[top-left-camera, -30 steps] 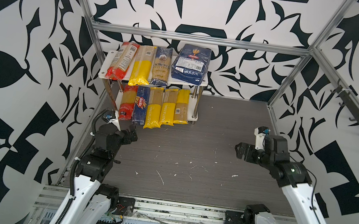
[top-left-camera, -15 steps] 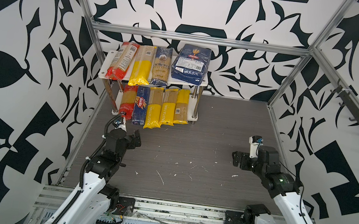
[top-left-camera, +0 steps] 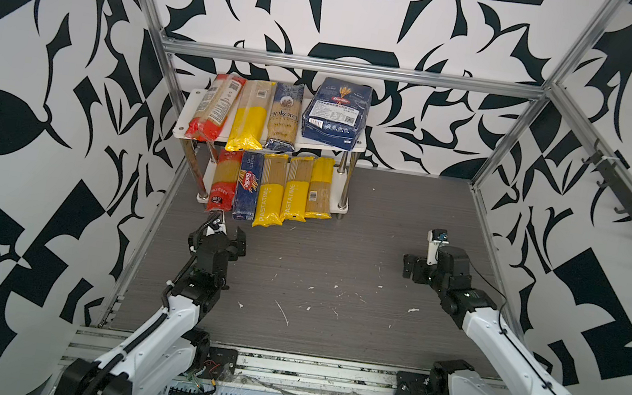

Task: Arrange pasta packages on shelves
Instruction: Reset both arms

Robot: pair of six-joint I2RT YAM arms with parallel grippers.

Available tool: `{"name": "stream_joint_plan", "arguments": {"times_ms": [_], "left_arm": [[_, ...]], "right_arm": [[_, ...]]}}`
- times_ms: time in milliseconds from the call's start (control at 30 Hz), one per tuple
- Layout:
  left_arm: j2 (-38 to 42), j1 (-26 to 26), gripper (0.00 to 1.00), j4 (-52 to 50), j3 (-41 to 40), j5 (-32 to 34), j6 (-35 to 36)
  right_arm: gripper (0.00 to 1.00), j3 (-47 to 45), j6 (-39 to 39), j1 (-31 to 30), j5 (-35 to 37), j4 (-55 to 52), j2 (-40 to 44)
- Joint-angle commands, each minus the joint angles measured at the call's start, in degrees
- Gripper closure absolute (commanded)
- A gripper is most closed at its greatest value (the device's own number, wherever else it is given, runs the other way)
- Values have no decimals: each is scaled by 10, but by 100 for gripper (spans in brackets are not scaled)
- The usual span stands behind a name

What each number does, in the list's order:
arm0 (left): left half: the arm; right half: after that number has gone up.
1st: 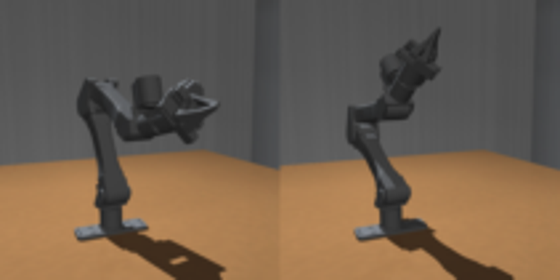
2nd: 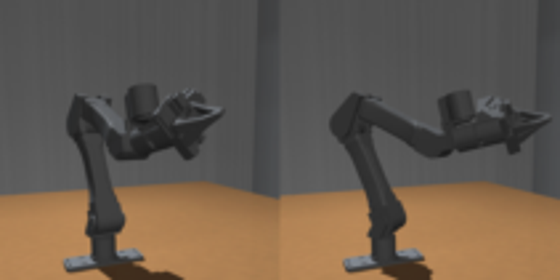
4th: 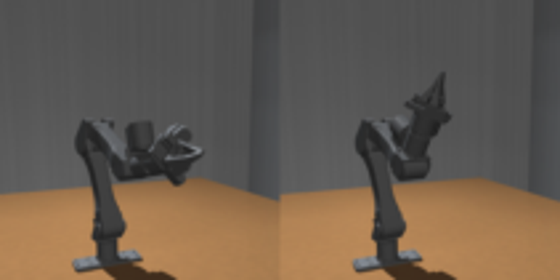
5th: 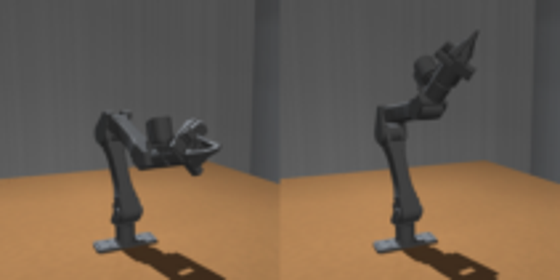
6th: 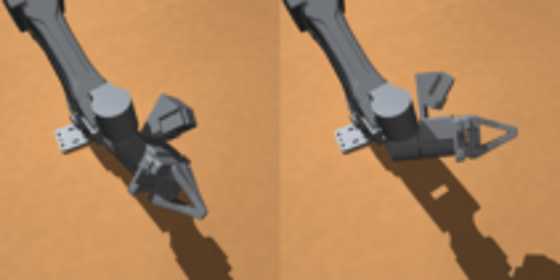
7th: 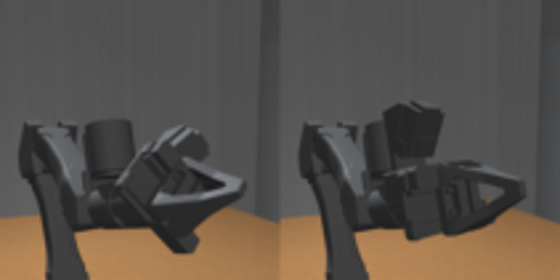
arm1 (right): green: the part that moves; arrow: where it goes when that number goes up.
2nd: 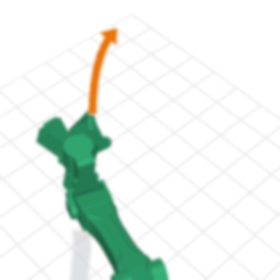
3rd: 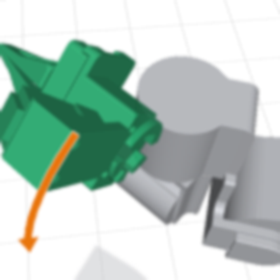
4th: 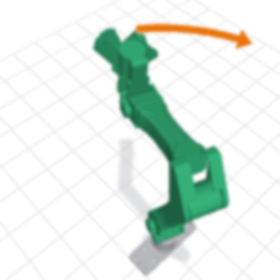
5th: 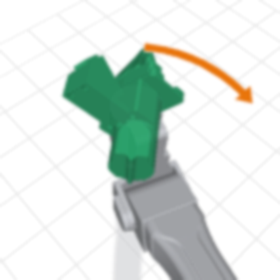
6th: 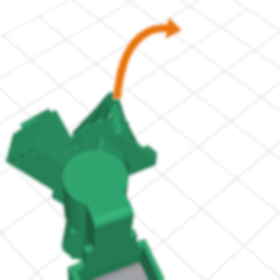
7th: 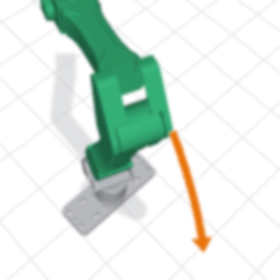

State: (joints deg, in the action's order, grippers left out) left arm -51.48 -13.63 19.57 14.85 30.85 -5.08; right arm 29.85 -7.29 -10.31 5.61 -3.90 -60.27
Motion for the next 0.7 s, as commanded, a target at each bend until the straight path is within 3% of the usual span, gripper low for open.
{"name": "stream_joint_plan", "arguments": {"times_ms": [0,167,267,400,567,667], "left_arm": [[-49,23,1,141,-20,-10,-2],[-163,44,1,288,-34,-12,9],[-210,75,1,327,-18,-56,3],[-284,106,1,389,-10,-74,10],[-414,113,1,536,-8,-68,22],[-373,130,1,422,14,-102,-4]], "right_arm": [[0,-11,1,2,43,123,-36],[0,-29,45,12,76,225,-78],[0,-53,46,31,64,300,-114],[0,-76,40,47,32,402,-178],[0,-49,66,64,4,459,-260],[0,-92,65,76,-22,539,-277]]}}
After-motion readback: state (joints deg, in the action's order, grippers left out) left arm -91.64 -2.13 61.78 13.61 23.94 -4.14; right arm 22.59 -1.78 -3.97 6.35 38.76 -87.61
